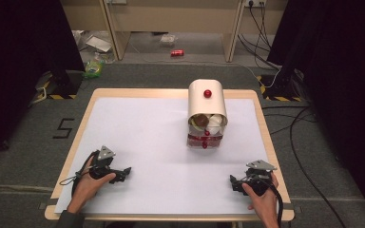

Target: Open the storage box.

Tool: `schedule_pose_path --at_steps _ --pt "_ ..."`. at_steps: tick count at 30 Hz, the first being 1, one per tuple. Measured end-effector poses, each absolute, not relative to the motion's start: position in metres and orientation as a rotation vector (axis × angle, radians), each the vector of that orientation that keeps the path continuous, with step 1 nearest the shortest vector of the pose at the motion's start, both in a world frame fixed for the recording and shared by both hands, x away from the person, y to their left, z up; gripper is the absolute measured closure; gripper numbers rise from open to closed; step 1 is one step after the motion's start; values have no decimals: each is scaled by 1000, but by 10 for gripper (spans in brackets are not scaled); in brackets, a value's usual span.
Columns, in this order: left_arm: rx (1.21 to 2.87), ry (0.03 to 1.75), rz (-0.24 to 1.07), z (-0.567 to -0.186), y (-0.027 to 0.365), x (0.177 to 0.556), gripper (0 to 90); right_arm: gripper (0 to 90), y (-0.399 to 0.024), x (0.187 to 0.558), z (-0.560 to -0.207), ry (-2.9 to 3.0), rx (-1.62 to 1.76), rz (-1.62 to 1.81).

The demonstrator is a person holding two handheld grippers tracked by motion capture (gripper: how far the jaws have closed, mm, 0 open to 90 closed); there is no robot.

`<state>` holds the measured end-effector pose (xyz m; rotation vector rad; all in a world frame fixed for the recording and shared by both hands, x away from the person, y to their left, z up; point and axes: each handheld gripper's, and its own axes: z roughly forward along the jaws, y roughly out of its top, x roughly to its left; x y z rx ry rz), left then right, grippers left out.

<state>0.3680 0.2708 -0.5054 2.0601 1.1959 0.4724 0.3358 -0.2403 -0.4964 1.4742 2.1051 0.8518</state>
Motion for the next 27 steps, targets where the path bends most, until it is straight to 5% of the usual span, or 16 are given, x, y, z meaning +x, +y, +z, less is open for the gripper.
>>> schedule_pose_path --at_steps 3,5,7,10,27 --pt "2059 1195 472 -505 271 368 0 58 -240 335 -496 2089 1481 859" --pt "2059 1196 472 -505 271 368 0 248 -242 334 -493 2073 1457 885" --pt "2059 1196 472 -505 271 368 0 121 -242 333 -488 2024 1461 939" --pt "2059 1196 471 -505 271 368 0 195 -242 331 -480 1985 1415 987" --pt "2060 1197 470 -505 271 368 0 155 -216 342 -437 1969 1229 1211"
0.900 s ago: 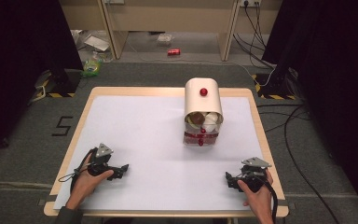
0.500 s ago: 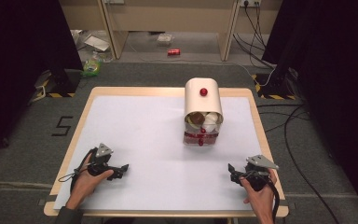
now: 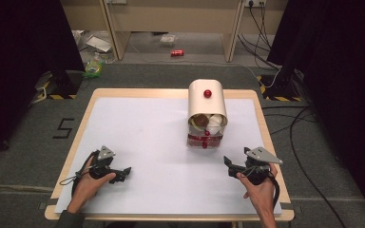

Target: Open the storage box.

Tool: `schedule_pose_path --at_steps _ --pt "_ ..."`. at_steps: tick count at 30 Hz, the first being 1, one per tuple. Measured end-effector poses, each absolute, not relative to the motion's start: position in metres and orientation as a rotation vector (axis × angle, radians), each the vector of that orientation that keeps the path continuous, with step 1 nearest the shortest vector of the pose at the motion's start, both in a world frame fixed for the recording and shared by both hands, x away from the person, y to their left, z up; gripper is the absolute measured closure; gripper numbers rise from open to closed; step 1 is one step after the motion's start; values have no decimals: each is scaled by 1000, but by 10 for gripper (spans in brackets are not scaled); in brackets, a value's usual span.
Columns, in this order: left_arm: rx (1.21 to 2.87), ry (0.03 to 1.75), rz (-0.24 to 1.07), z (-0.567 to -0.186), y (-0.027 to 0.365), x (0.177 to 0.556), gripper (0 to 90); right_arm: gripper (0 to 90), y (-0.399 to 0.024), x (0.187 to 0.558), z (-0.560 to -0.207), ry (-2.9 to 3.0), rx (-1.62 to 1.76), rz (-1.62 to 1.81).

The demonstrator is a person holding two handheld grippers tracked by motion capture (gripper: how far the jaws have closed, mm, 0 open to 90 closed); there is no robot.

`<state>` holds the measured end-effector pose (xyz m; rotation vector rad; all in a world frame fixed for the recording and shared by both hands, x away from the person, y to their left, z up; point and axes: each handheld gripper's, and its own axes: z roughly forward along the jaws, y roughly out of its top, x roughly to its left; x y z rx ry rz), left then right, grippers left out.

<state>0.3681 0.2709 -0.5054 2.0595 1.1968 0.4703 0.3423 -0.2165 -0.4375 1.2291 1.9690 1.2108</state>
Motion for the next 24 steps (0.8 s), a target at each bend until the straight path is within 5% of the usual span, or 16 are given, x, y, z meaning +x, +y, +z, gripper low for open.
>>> schedule_pose_path --at_steps 24 --pt "2059 1197 471 -505 271 368 0 272 -175 355 -386 1986 1081 1269"
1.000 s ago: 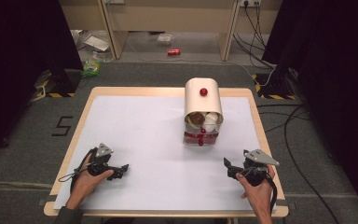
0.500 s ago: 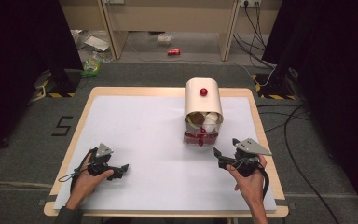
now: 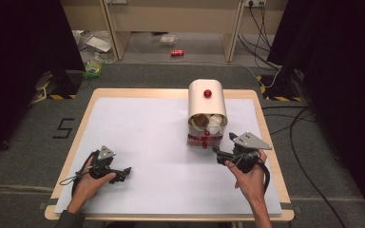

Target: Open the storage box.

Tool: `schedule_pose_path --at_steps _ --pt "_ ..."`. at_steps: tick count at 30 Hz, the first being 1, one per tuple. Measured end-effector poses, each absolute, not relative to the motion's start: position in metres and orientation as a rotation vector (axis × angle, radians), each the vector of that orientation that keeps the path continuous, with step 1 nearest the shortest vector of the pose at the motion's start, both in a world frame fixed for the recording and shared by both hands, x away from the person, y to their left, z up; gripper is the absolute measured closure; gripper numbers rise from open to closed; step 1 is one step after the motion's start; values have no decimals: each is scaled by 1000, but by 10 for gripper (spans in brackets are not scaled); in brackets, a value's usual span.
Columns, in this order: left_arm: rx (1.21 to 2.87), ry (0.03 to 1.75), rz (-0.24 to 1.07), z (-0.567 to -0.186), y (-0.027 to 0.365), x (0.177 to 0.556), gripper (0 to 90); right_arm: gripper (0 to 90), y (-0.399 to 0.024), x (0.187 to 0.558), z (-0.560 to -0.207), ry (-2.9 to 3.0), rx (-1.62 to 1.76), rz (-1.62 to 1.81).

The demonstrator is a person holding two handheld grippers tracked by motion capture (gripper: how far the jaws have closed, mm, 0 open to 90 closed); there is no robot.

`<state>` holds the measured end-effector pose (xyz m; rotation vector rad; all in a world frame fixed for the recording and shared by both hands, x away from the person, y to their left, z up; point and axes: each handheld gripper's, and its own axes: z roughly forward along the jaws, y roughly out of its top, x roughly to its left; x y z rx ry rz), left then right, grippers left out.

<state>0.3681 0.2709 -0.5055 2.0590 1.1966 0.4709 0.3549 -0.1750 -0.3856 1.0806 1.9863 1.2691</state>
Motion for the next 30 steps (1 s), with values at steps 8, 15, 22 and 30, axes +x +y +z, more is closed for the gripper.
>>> schedule_pose_path --at_steps 8,15,22,30 --pt "2059 1196 470 -505 271 368 0 293 -158 362 -362 1988 1013 1314" --pt "2058 1197 471 -506 271 368 0 303 -147 376 -361 2002 991 1298" --pt "2059 1197 471 -506 271 368 0 303 -141 383 -360 1996 978 1286" --pt "2059 1197 470 -505 271 368 0 294 -141 395 -369 2028 985 1261"
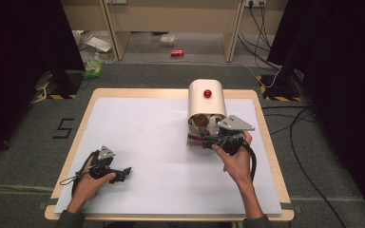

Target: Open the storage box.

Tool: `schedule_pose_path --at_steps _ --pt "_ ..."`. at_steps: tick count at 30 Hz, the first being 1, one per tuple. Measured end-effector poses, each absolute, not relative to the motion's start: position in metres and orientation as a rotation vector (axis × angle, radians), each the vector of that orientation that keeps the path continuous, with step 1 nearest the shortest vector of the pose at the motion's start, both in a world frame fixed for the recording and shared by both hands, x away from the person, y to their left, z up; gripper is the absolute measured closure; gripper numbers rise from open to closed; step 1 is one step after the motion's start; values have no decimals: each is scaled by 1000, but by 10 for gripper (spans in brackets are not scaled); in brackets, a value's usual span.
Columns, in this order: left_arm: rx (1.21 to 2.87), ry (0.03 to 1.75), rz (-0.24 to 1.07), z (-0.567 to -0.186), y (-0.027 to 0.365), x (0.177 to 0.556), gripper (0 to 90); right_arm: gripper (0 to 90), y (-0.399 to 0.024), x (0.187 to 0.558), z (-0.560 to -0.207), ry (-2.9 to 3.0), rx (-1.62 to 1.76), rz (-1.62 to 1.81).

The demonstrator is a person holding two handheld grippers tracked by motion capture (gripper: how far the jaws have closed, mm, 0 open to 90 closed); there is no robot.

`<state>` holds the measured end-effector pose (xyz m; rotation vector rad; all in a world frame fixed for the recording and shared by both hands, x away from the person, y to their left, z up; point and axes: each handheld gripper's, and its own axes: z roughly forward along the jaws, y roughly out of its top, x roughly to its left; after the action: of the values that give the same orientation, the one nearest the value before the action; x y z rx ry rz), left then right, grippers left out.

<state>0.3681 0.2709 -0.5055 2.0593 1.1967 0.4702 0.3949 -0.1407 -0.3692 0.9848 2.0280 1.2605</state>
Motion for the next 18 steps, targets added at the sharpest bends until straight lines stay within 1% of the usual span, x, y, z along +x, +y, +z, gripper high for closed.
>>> schedule_pose_path --at_steps 7,18 --pt "2059 1196 471 -506 271 368 0 265 -139 404 -378 2052 980 1211" --pt "2057 1197 471 -506 271 368 0 245 -136 401 -376 2083 977 1173"
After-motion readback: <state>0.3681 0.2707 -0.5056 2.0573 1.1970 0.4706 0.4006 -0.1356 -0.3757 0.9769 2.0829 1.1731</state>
